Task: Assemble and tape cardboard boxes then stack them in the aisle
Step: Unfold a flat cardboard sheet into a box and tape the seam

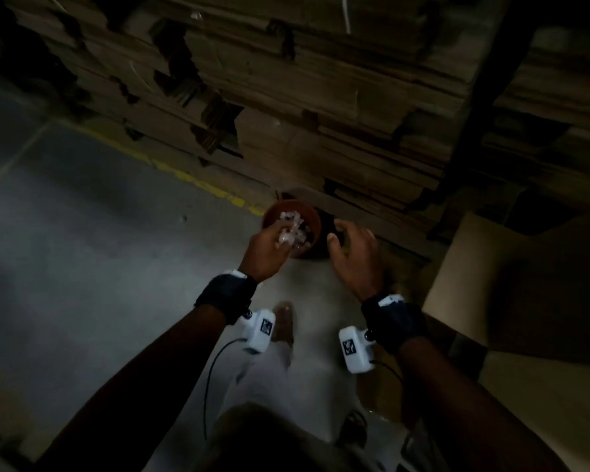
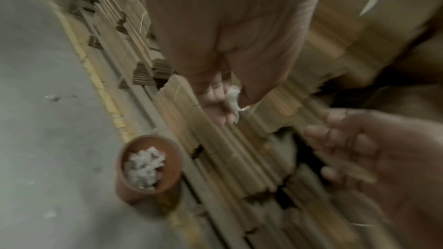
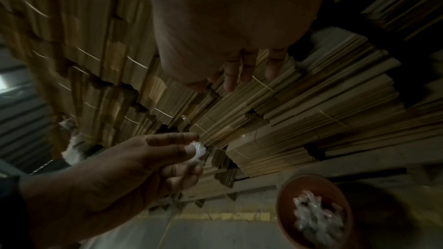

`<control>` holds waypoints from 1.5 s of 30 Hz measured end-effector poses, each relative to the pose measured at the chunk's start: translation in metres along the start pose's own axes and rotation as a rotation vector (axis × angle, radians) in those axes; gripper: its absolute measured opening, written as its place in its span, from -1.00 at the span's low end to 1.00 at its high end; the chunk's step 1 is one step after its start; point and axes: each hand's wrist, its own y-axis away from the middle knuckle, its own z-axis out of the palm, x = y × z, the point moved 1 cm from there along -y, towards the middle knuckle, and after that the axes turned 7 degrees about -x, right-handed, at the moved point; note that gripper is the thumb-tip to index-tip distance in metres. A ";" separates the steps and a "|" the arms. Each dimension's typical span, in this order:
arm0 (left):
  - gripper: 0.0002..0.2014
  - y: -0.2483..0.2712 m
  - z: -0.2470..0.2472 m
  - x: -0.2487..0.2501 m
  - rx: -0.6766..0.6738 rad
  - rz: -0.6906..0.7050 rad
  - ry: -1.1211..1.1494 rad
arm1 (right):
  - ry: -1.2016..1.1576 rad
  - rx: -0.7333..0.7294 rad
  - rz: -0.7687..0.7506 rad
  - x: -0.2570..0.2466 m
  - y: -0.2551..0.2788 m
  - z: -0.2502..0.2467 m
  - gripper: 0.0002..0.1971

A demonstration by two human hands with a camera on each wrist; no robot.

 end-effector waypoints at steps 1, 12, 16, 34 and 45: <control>-0.58 -0.022 -0.005 -0.013 0.007 -0.018 -0.020 | -0.001 -0.017 0.024 0.002 -0.020 0.013 -0.57; -0.49 -0.201 -0.025 -0.111 -0.106 -0.038 -0.062 | 0.005 -0.004 0.059 0.052 -0.152 0.101 -0.59; -0.60 -0.216 -0.031 -0.115 -0.046 -0.011 -0.045 | 0.004 0.012 0.073 0.049 -0.153 0.098 -0.59; -0.81 0.050 0.013 0.096 0.094 0.270 0.176 | -0.044 0.261 -0.028 -0.010 0.078 -0.099 -0.55; -0.79 0.194 0.150 0.235 -0.010 0.611 0.081 | 0.087 0.681 -0.068 0.022 0.291 -0.269 -0.64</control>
